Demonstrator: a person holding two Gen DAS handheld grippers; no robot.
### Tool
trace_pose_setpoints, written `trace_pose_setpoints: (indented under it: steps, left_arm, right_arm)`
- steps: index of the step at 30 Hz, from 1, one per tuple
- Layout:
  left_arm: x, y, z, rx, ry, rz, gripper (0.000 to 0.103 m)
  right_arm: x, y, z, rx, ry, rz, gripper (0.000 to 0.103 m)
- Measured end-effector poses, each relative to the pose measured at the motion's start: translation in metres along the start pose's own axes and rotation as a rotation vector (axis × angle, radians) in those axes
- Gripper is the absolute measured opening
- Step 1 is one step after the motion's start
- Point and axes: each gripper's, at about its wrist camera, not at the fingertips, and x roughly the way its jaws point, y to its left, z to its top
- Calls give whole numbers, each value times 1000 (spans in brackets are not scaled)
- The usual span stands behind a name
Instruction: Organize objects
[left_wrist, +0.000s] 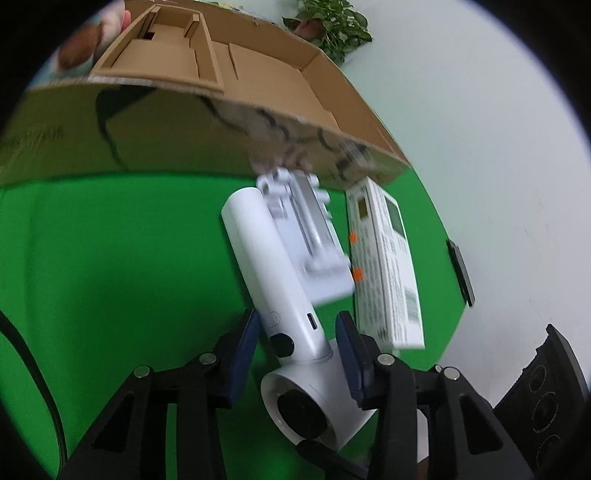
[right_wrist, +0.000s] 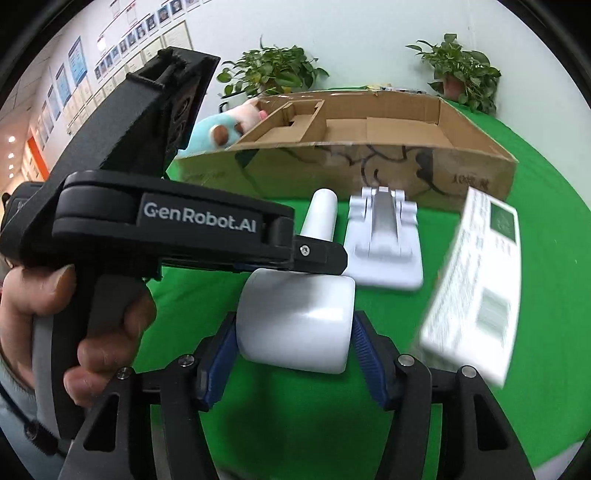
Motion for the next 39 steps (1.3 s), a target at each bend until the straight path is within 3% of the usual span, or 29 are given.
trace_pose_setpoints:
  steps: [4,10,23,29,34,39]
  left_arm:
    - [1,-6,-21,-4,21,14,43]
    - [10,-7,-9,-29,-4,35,40]
    - [9,-22,-18,-1,-18,99,37]
    - [-5,-38,-20,38,-63,106,36]
    - [-10,-54,-2,86,-116,117,36]
    - [-41,-56,30,131,-154,127,36]
  right_arm:
    - [-20,3,-25,10,26,40,58]
    - [-9,2,-13,8,29,31,60]
    - [-3,11,-10,-21,26,-42,58]
    - [-15,15,-8,-16,-31,-47,58]
    - [-31,16,5,-21,-98,-53,58]
    - [-44,18,22,-23,-156,-59,58]
